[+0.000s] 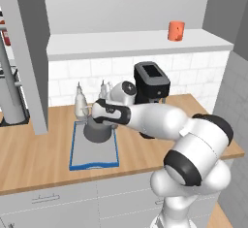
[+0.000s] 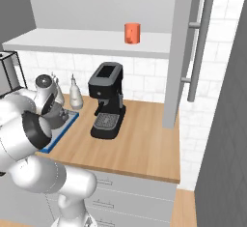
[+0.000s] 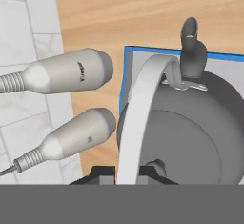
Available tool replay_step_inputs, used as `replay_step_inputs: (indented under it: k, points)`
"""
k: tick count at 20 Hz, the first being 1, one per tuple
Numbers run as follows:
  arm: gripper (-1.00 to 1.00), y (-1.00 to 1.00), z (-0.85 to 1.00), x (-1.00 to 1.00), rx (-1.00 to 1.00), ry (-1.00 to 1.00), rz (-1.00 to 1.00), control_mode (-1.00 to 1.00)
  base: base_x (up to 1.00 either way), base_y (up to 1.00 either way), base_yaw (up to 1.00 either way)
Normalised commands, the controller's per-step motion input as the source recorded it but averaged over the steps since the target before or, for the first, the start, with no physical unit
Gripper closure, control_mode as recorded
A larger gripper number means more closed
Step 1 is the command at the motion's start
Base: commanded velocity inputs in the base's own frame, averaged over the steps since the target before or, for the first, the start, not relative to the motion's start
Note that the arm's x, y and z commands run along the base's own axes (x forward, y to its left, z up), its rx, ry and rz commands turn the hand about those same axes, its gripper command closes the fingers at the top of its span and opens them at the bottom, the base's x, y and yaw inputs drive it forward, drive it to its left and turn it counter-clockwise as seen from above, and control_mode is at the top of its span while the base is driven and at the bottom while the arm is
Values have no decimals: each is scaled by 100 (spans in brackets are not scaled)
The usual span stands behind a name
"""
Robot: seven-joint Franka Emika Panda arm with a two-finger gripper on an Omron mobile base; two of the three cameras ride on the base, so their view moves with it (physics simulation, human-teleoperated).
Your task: Pick the kettle from the counter and place it on the tray. Then pick the mug from the cabinet and place it on the tray. Then close the cabinet doors.
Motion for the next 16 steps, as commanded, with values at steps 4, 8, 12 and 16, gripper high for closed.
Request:
replay_step_inputs:
  k: [4,8,12,16]
  points:
    - [100,1,-10,12,2,0,-1,-100,0,0,0]
    - [100,0,-12,11,1,0,-1,-100,0,0,0]
    - [100,3,-14,13,0,0,-2,-100,0,0,0]
    - [100,2,-13,10,0,0,-1,-100,0,0,0]
